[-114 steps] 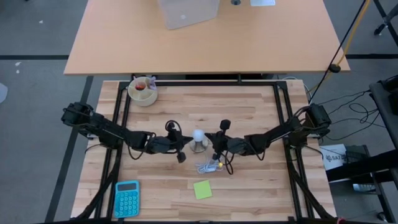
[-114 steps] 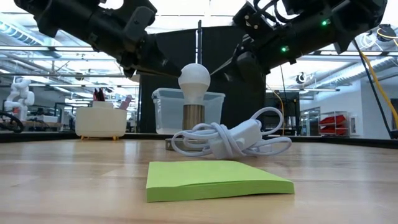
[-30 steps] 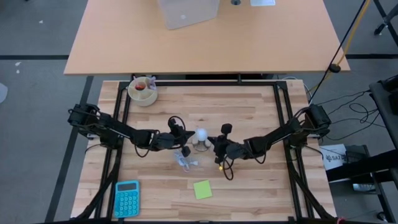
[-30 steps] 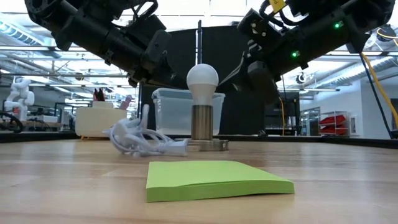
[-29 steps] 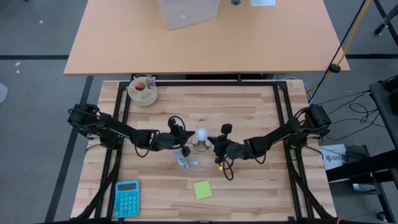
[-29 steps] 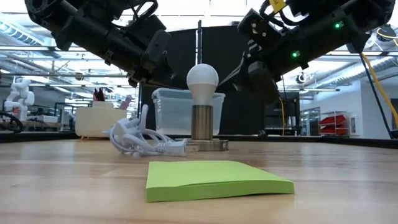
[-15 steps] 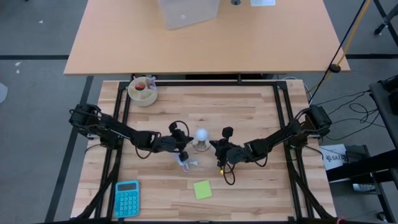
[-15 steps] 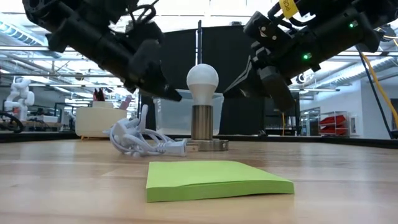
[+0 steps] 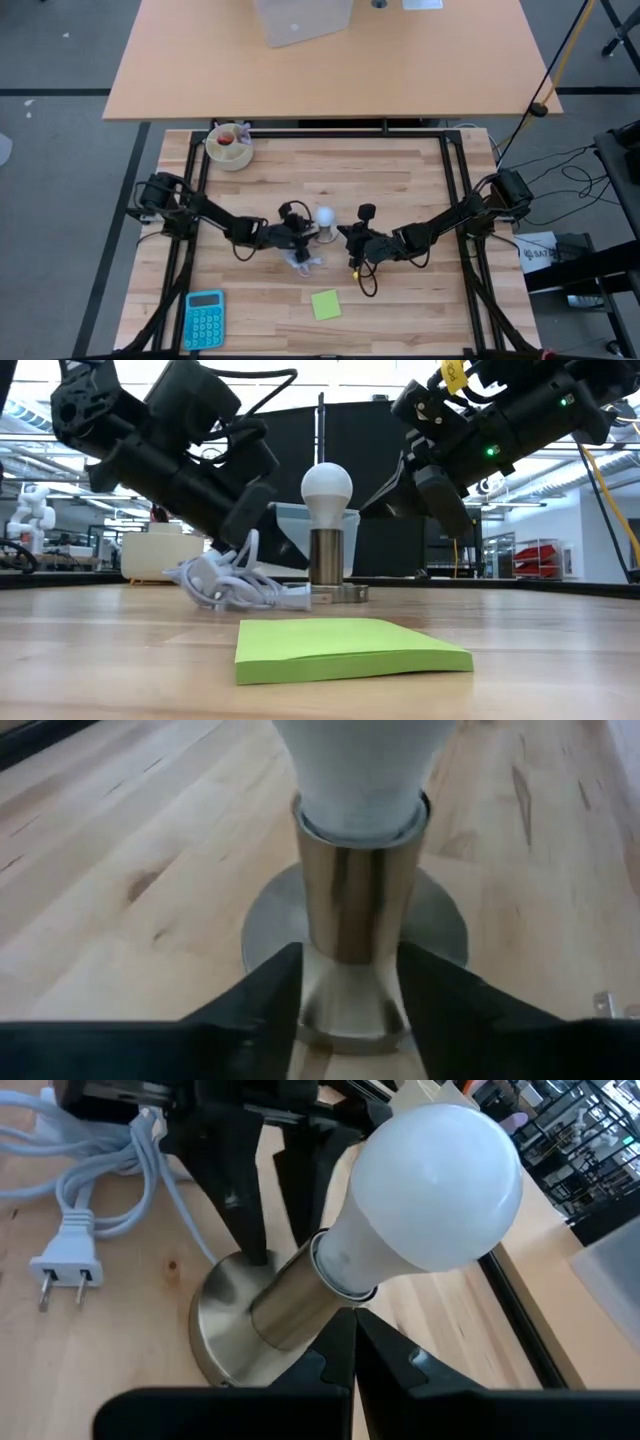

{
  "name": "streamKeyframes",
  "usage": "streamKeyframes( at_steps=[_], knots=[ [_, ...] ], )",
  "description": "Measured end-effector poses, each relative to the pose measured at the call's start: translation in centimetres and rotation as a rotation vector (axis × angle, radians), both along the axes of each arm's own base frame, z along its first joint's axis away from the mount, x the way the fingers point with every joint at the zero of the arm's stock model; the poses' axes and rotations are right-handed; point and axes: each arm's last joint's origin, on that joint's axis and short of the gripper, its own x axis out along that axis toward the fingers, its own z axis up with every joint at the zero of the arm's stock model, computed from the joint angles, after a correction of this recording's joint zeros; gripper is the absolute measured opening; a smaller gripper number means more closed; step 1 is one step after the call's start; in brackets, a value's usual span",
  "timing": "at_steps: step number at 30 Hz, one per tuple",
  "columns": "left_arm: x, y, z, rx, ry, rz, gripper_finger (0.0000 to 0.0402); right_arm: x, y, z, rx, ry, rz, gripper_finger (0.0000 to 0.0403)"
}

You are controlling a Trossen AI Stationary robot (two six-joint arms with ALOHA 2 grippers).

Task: Screw lightbulb
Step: Remove the lightbulb from the lamp

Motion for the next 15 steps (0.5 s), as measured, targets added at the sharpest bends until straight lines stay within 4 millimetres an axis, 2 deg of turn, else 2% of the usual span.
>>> streamKeyframes(
  at_steps=[7, 15],
  knots=[
    [0.42, 0.47, 0.6, -0.04, -0.078, 0.013, 0.0227, 0.0, -0.11, -0.04, -0.008, 0.008, 0.0, 0.0],
    [0.57, 0.76, 0.82, -0.047, -0.106, 0.025, 0.0241, 0.1, -0.46, -0.03, -0.016, 0.013, -0.007, 0.0]
  ],
)
